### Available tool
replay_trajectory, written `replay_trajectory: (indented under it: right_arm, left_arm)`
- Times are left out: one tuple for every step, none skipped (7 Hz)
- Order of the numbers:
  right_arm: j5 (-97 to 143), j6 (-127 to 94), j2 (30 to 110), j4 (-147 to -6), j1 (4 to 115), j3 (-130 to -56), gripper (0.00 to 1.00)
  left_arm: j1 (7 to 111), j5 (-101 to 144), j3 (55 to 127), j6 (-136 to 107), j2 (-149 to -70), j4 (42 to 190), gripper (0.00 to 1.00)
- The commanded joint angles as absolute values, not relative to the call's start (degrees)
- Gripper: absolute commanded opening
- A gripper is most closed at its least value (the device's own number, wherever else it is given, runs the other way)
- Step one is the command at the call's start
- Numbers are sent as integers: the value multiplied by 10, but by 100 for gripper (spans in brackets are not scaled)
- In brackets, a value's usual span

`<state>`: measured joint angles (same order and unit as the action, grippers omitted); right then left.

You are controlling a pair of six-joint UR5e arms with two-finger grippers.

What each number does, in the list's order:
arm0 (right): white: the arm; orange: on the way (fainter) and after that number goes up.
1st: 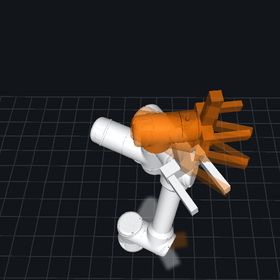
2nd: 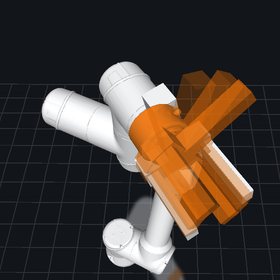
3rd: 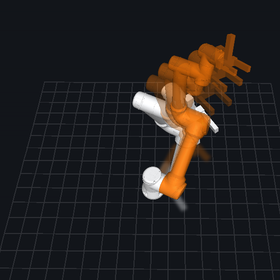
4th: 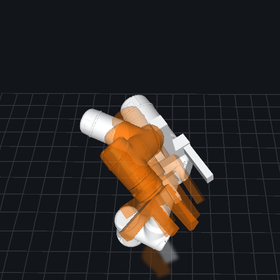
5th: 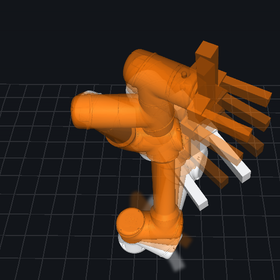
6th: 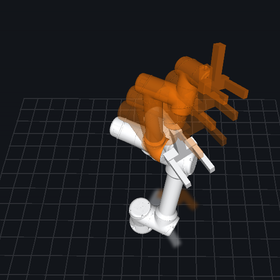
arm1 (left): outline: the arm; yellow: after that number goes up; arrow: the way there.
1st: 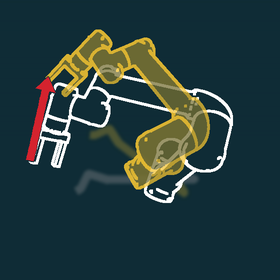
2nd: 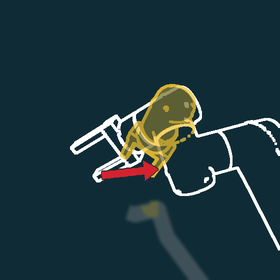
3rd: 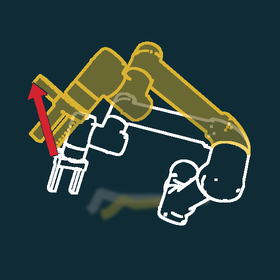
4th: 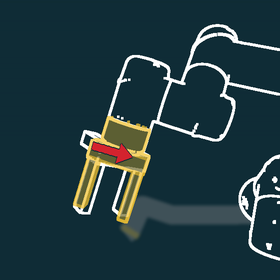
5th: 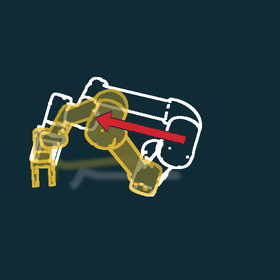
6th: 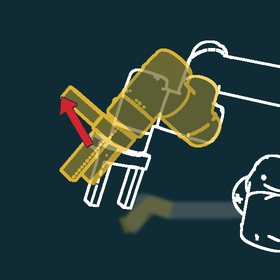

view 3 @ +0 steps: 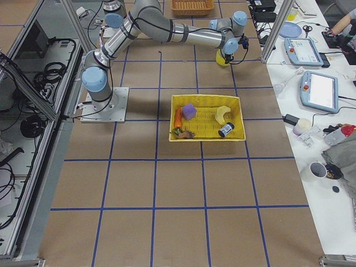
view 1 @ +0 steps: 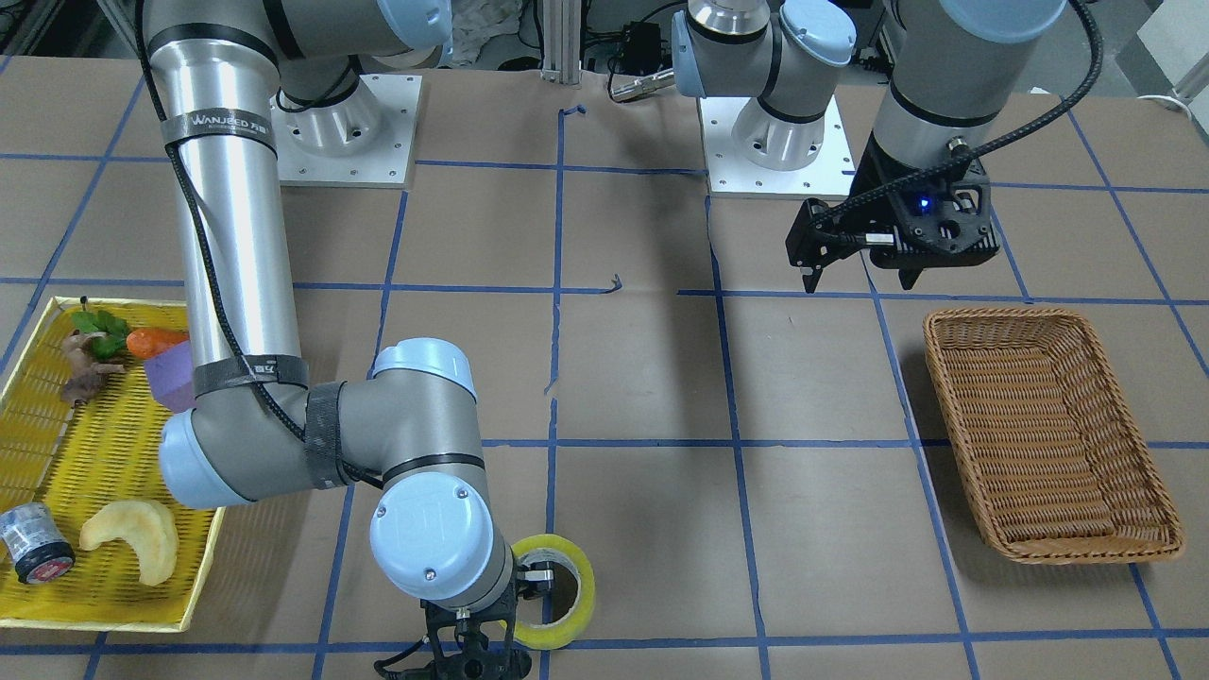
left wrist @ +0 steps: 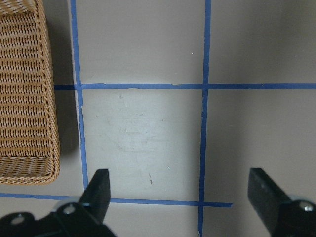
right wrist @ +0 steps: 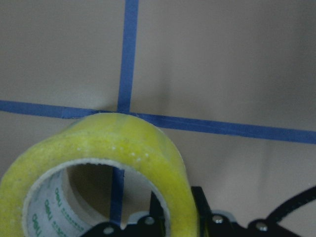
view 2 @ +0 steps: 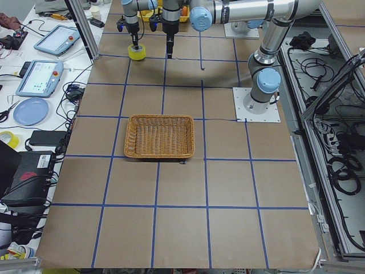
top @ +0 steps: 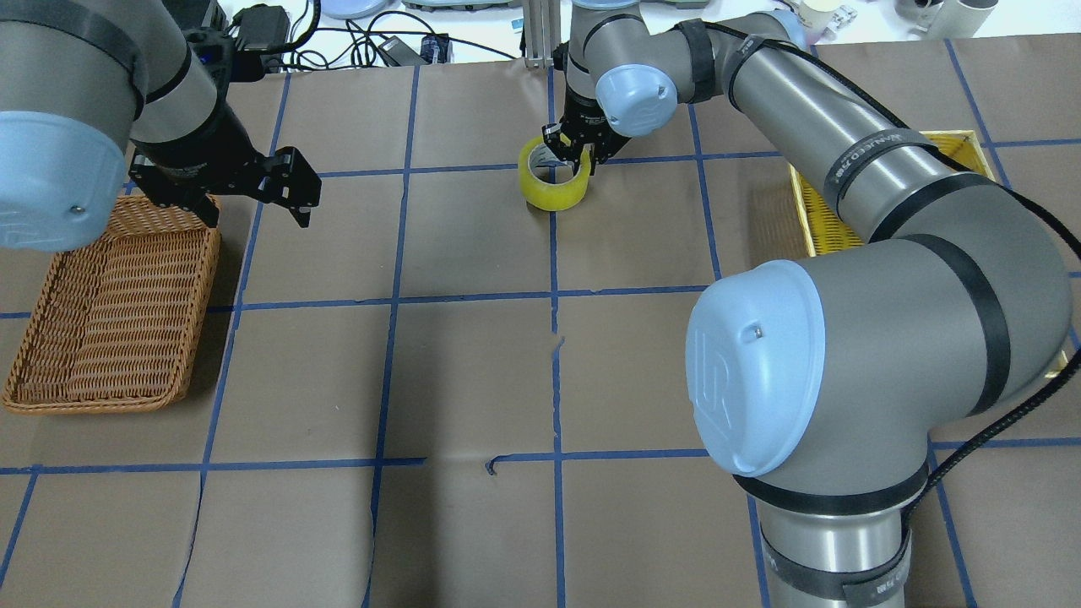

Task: Transfer tape with both arms
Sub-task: 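Grasp the yellow tape roll with the right gripper and carry it toward table center, then release the tape roll on the table and raise the right gripper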

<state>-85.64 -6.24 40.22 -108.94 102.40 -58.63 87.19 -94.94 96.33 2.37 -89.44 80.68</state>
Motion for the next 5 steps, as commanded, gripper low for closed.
replay_trajectory:
  right_arm:
    - [-854,-49,400,-1089,1026,-586,100]
    - [-852,-47,408,-1087,1025,-586,100]
    - [-838,-47,443,-1080,1024,-586,100]
    - [-852,-45,493,-1033,1023,-594,100]
    - [-884,-29,537,-992,1020,-600,100]
  left_arm:
    - [872,-950,963,24,-896,806,100]
    - [872,-950,962,24,-901,805,100]
    - [872,-951,963,23,-909,806,100]
    - [871,-950,962,24,-912,806,100]
    - [870,-948,960,2,-935,796,100]
